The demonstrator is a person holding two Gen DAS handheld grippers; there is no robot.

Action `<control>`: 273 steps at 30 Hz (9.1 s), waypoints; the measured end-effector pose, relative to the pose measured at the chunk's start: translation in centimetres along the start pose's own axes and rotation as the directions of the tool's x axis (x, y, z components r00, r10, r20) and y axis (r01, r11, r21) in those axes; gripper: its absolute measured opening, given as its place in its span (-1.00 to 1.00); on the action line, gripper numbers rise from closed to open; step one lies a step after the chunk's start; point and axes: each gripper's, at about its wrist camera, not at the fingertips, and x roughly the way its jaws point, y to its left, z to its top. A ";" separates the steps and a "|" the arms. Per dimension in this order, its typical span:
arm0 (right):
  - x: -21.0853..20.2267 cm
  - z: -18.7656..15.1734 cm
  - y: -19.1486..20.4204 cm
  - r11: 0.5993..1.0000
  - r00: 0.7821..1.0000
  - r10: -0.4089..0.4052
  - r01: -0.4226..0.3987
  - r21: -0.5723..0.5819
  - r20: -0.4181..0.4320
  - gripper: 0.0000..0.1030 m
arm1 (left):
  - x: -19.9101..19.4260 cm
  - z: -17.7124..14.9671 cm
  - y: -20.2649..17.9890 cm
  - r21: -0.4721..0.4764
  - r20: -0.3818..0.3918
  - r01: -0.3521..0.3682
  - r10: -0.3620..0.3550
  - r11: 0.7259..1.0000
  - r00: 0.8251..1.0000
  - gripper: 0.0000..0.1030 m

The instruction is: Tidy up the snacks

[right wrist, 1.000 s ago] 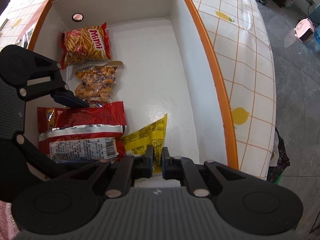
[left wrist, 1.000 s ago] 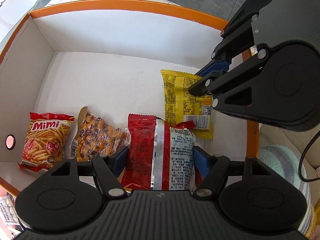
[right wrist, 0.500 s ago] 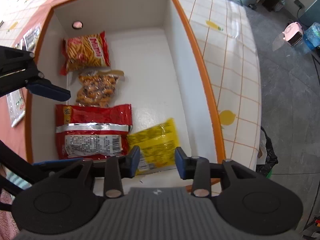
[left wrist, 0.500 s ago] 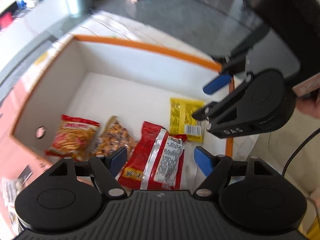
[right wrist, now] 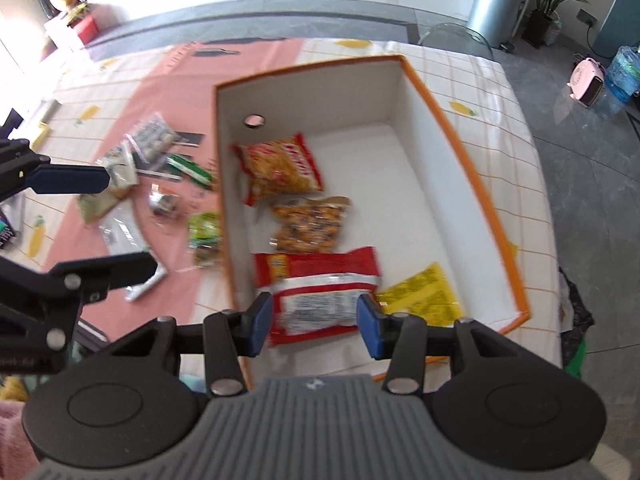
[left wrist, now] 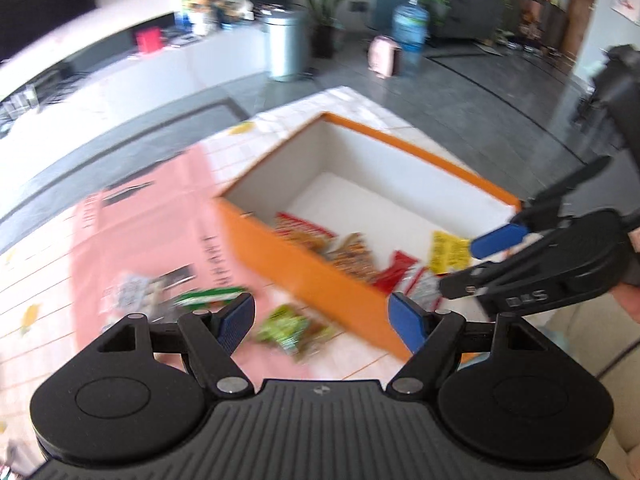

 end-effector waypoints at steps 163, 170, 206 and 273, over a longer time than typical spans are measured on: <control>-1.3 -0.2 0.9 1.000 0.939 -0.025 0.021 0.018 0.343 -0.24 | 1.7 1.6 2.7 -0.221 0.097 0.126 -0.106 0.967 0.990 0.04; -0.1 0.5 -3.5 0.998 0.960 -0.034 0.020 0.052 0.278 -0.24 | 4.7 4.2 1.2 -0.151 0.062 0.176 -0.168 0.973 0.984 0.04; 13.5 3.9 -10.4 0.992 0.987 -0.052 0.033 -0.121 -0.153 -0.20 | 21.8 8.2 -6.5 0.173 -0.302 0.173 -0.114 0.970 0.946 0.04; 10.4 -4.0 17.0 1.000 0.982 0.006 0.000 -0.031 0.188 0.36 | -0.5 -11.3 13.6 -0.413 -0.075 -0.036 0.005 0.910 0.997 0.45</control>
